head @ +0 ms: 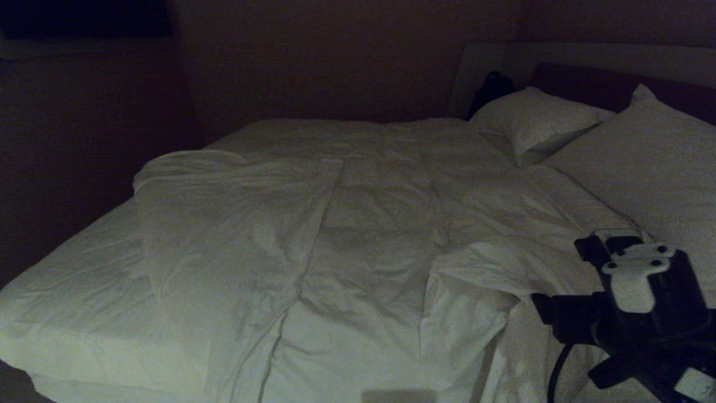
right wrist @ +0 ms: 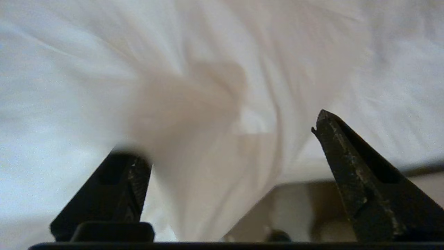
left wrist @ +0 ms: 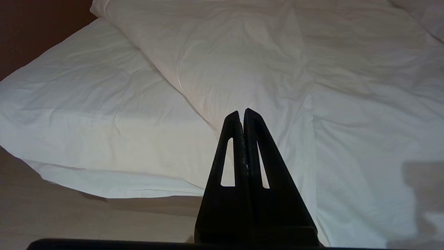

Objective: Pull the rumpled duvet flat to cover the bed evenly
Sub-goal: Flatten the corners of the folded blanket

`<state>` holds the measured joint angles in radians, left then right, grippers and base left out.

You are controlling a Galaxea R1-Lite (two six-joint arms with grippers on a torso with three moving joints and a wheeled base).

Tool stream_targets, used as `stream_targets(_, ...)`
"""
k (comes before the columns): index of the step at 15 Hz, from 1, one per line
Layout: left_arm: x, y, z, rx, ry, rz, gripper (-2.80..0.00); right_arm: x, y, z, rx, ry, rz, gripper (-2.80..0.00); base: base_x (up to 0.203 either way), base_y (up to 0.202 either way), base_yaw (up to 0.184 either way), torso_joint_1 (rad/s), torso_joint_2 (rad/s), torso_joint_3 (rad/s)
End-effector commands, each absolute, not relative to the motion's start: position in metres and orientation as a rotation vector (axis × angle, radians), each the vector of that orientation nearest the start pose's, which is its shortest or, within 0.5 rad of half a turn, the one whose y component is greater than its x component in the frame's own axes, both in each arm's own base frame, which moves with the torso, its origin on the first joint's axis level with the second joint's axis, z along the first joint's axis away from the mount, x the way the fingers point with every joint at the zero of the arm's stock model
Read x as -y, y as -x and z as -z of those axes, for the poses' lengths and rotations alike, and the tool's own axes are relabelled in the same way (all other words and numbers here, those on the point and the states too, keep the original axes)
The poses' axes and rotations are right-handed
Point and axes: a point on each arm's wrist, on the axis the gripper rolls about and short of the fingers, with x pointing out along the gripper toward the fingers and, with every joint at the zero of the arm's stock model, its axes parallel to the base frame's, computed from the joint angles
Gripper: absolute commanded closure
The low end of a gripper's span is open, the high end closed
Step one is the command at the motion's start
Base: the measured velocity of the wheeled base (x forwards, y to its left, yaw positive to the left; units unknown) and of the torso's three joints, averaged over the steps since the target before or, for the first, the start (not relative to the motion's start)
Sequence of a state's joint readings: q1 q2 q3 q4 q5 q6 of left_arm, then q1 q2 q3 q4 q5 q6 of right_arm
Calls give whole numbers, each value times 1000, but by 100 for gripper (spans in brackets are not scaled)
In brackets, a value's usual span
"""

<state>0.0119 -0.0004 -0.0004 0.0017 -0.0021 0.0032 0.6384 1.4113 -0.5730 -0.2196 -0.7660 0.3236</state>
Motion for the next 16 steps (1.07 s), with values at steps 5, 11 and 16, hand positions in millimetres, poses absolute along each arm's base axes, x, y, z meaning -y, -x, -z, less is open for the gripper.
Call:
stream_targets(5, 0, 23, -75, -2, -3, -9, 0, -101, -147, -194, -477, 6, -22, -280, 0, 0, 0, 0, 0, 0)
stream_targets(11, 0, 23, -75, -2, -3, -9, 0, -99, -185, -220, -460, -144, -25, 0, 0, 0, 0, 0, 0, 0)
stream_targets(16, 0, 23, -75, -2, -3, -10, 0, -94, -205, -224, -469, -210, -1, 0, 0, 0, 0, 0, 0, 0)
